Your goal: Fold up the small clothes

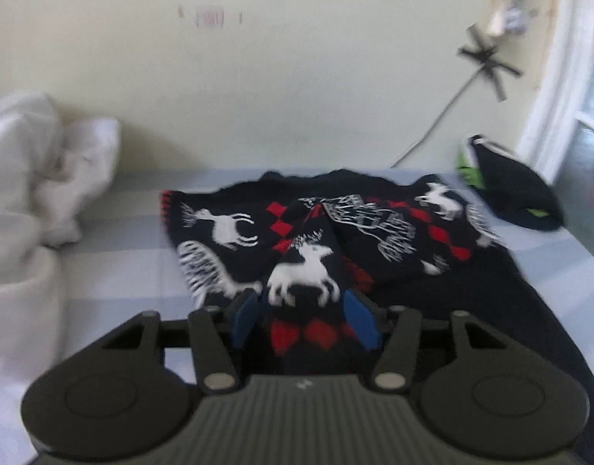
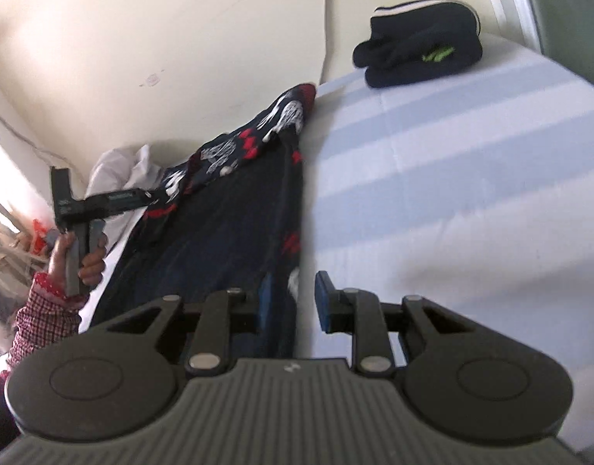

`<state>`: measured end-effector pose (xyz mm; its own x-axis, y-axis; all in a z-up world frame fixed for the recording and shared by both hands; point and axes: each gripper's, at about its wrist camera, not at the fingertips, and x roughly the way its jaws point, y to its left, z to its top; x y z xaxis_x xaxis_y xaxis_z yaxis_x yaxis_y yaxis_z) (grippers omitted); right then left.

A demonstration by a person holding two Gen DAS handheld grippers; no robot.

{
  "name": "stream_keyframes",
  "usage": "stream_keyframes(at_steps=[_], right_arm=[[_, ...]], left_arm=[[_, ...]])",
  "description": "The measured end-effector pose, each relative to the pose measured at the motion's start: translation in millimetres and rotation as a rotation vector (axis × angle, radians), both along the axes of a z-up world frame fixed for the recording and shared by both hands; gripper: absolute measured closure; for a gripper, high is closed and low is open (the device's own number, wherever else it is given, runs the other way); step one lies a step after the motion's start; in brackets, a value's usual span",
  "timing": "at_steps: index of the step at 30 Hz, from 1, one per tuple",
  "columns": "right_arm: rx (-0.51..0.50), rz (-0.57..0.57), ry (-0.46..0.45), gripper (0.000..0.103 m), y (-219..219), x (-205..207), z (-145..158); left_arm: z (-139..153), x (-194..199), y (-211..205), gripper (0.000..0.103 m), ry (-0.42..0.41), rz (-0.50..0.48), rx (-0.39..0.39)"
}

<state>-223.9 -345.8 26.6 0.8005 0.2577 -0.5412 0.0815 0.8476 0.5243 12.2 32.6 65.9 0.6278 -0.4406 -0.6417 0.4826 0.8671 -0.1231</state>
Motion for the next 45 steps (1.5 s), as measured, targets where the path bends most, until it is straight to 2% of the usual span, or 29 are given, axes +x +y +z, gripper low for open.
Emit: stream_keyframes(at_steps=[3,6,8,11,14,15,17,19,20,22,24,26,29,30,32,34,35,36,37,38,39,40,42,43,45], right_arm=[[-0.003,0.056,0.013,0.072,11,-7,-10],[-0.03,0.105,0.051,0.066,16,-8,-21],[-0.023,0.127,0.035,0.062,16,-10,-23],[-0.009,0.173,0.039,0.061,15,-10,-24],[-0.007,0.237,0.046,0.06,21,-8,-24],[-0.01,0.254,0.046,0.06,23,-6,-24],[-0.018,0.278,0.044,0.06,26,-4,-24],[-0.014,0.293,0.038,0.066,25,-3,-26],[-0.015,0.295,0.035,0.076,26,-5,-28],[-0.013,0.283,0.046,0.09,24,-4,-31],[0.03,0.272,0.044,0.092,19,-2,-30],[0.063,0.265,0.0,0.092,14,-2,-20],[0.122,0.225,-0.115,0.092,-3,7,7],[0.129,0.207,-0.148,0.092,-8,15,16],[0.142,0.171,-0.208,0.092,-17,42,31],[0.152,0.118,-0.246,0.092,-21,85,42],[0.177,0.076,-0.254,0.092,-22,111,44],[0.182,0.031,-0.257,0.091,-23,134,42],[0.125,-0.035,-0.246,0.087,-21,157,40],[0.039,-0.088,-0.215,0.074,-18,173,37],[-0.013,-0.125,-0.176,0.07,-16,182,32],[-0.002,-0.124,-0.152,0.07,-18,182,26],[0.071,-0.049,-0.202,0.066,-25,161,18],[0.059,-0.033,-0.218,0.059,-26,146,15],[-0.007,-0.019,-0.225,0.056,-24,128,15]], left_arm=[[8,-53,31,0.038,0.002,-0.007,0.024],[-3,-93,61,0.024,0.098,0.013,0.032],[-12,-118,78,0.024,0.16,0.044,0.016],[-23,-149,98,0.024,0.245,0.095,-0.054],[-27,-172,106,0.03,0.291,0.109,-0.111],[-29,-176,104,0.036,0.306,0.111,-0.105],[-30,-186,94,0.052,0.262,0.127,-0.029],[-28,-188,85,0.092,0.239,0.129,0.044],[-28,-186,86,0.096,0.257,0.119,0.02],[-26,-179,92,0.097,0.286,0.132,-0.036],[-19,-172,103,0.097,0.29,0.147,-0.108],[-3,-163,116,0.097,0.276,0.159,-0.209],[27,-136,126,0.098,0.206,0.181,-0.313],[37,-122,125,0.101,0.176,0.186,-0.33],[56,-84,117,0.101,0.101,0.216,-0.342],[60,-36,104,0.095,0.08,0.276,-0.35],[56,-16,98,0.091,0.08,0.313,-0.327],[47,4,92,0.085,0.091,0.377,-0.266],[39,14,89,0.087,0.116,0.435,-0.207],[31,14,90,0.087,0.137,0.451,-0.18],[26,6,94,0.081,0.13,0.402,-0.198],[21,-7,100,0.067,0.112,0.343,-0.216],[16,-33,109,0.045,0.066,0.283,-0.199],[14,-45,111,0.044,0.04,0.252,-0.173],[11,-59,105,0.044,0.038,0.188,-0.118]])
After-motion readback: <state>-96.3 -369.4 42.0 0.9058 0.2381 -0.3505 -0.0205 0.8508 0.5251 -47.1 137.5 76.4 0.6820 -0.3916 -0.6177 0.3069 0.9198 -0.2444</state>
